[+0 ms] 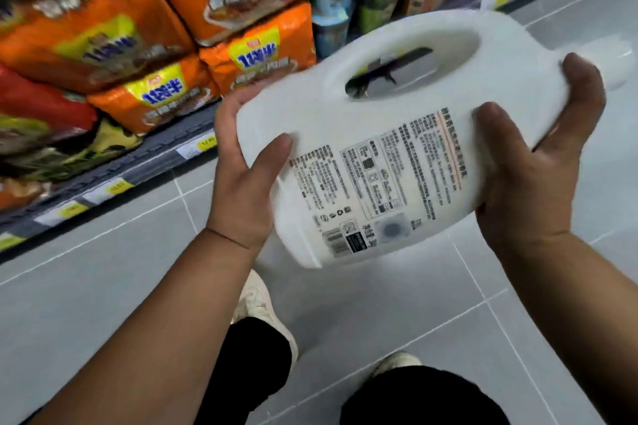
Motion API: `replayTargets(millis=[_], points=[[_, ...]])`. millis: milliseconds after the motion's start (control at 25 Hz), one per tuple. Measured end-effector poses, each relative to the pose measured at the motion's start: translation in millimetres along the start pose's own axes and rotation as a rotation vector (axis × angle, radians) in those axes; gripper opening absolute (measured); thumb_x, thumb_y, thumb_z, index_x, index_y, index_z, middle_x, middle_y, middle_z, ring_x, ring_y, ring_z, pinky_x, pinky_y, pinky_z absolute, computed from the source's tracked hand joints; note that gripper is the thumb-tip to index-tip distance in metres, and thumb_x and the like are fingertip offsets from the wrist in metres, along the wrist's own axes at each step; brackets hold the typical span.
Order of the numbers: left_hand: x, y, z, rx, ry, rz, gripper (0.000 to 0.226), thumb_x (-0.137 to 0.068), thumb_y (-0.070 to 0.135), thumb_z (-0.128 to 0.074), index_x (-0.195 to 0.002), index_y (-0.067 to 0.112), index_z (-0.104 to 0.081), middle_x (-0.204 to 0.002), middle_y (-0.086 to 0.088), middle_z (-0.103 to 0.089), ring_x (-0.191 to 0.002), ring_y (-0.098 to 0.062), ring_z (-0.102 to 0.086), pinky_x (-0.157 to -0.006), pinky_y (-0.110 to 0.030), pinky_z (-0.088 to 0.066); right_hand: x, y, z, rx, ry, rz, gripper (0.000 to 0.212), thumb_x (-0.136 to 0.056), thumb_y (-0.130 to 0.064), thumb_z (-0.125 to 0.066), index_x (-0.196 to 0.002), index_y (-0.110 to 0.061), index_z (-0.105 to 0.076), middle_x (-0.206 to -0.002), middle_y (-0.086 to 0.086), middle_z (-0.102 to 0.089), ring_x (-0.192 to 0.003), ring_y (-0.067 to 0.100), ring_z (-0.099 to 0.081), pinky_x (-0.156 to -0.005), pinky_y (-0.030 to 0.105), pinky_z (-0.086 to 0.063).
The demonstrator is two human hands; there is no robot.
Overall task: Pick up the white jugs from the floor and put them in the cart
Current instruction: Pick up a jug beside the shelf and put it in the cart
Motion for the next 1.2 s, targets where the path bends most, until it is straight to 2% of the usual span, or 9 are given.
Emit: replayTargets(millis=[200, 320, 400, 520, 600, 720, 840, 1000, 1200], points=[[62, 248, 18, 0.004, 0.13, -0.13, 0.07, -0.068, 0.054, -0.079, -0.122, 0.027, -0.043, -0.121, -0.008, -0.05, -0.108, -0.023, -0.054, -0.086, -0.032, -0.049, 18, -239, -52, -0.062, -0.134, 0.138, 0.069, -0.071, -0.054, -0.077, -0.127, -0.043, -0.038, -0.148, 0.01, -0.034, -0.136, 0.028, -0.038, -0.111, 0.054, -0.034], [114, 378, 30, -0.061, 0.233, -0.248, 0.061, -0.07, 0.045, -0.077, -0.121, 0.03, -0.045, -0.119, 0.0, -0.052, -0.108, -0.021, -0.054, -0.086, -0.034, -0.048, 44, -367, -80, -0.121, -0.219, 0.213, 0.069, -0.072, -0.053, -0.077, -0.127, -0.043, -0.038, -0.147, 0.005, -0.034, -0.136, 0.025, -0.039, -0.11, 0.053, -0.035], [162, 461, 40, -0.097, 0.322, -0.339, 0.054, -0.071, 0.034, -0.066, -0.12, 0.03, -0.044, -0.117, 0.004, -0.053, -0.107, -0.017, -0.055, -0.084, -0.033, -0.049, 70, -448, -99, -0.2, -0.317, 0.233, 0.071, -0.07, -0.05, -0.078, -0.127, -0.044, -0.037, -0.146, 0.002, -0.035, -0.133, 0.02, -0.042, -0.109, 0.049, -0.039], [244, 564, 56, -0.099, 0.468, -0.447, 0.055, -0.069, 0.032, -0.063, -0.12, 0.031, -0.044, -0.109, 0.013, -0.061, -0.099, -0.013, -0.06, -0.078, -0.029, -0.053, 119, -557, -125, -0.297, -0.475, 0.26, 0.071, -0.067, -0.044, -0.077, -0.126, -0.047, -0.038, -0.144, 0.0, -0.04, -0.127, 0.011, -0.048, -0.106, 0.041, -0.044], [300, 622, 72, -0.136, 0.565, -0.51, 0.057, -0.067, 0.033, -0.064, -0.121, 0.03, -0.044, -0.111, 0.009, -0.059, -0.098, -0.012, -0.061, -0.076, -0.027, -0.053, 157, -617, -145, -0.338, -0.576, 0.289, 0.068, -0.068, -0.042, -0.074, -0.126, -0.047, -0.037, -0.143, 0.0, -0.041, -0.125, 0.009, -0.05, -0.106, 0.039, -0.044], [374, 690, 98, -0.185, 0.669, -0.614, 0.056, -0.069, 0.032, -0.065, -0.121, 0.031, -0.044, -0.119, 0.0, -0.053, -0.102, -0.017, -0.059, -0.077, -0.03, -0.052, 216, -690, -180, -0.444, -0.688, 0.363, 0.067, -0.069, -0.041, -0.074, -0.125, -0.042, -0.039, -0.142, 0.004, -0.042, -0.125, 0.012, -0.05, -0.105, 0.036, -0.044], [463, 734, 142, -0.147, 0.79, -0.703, 0.049, -0.074, 0.025, -0.066, -0.117, 0.035, -0.046, -0.109, 0.008, -0.06, -0.094, -0.018, -0.063, -0.072, -0.032, -0.054, 298, -746, -221, -0.523, -0.825, 0.405, 0.065, -0.069, -0.042, -0.074, -0.124, -0.043, -0.039, -0.138, 0.0, -0.045, -0.12, 0.008, -0.053, -0.097, 0.025, -0.046], [576, 767, 215, -0.143, 0.957, -0.773, 0.048, -0.071, 0.027, -0.069, -0.114, 0.038, -0.05, -0.107, 0.004, -0.06, -0.092, -0.024, -0.063, -0.073, -0.041, -0.055, 422, -791, -280, -0.614, -1.003, 0.42, 0.066, -0.067, -0.043, -0.075, -0.123, -0.046, -0.04, -0.135, -0.004, -0.049, -0.118, 0.006, -0.055, -0.096, 0.027, -0.049], [732, 800, 327, -0.2, 1.199, -0.813, 0.06, -0.065, 0.033, -0.07, -0.12, 0.029, -0.047, -0.104, 0.005, -0.063, -0.091, -0.02, -0.065, -0.072, -0.034, -0.055, 609, -821, -372, -0.663, -1.181, 0.404, 0.067, -0.067, -0.046, -0.074, -0.123, -0.054, -0.039, -0.141, -0.001, -0.046, -0.124, 0.009, -0.052, -0.105, 0.035, -0.045]])
Point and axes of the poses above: each hand's wrist, its own x-axis away from the middle knuckle, its own z-axis out of the back of the hand, y = z × x, the point moved 5 cm from there along -x, towards the middle knuckle
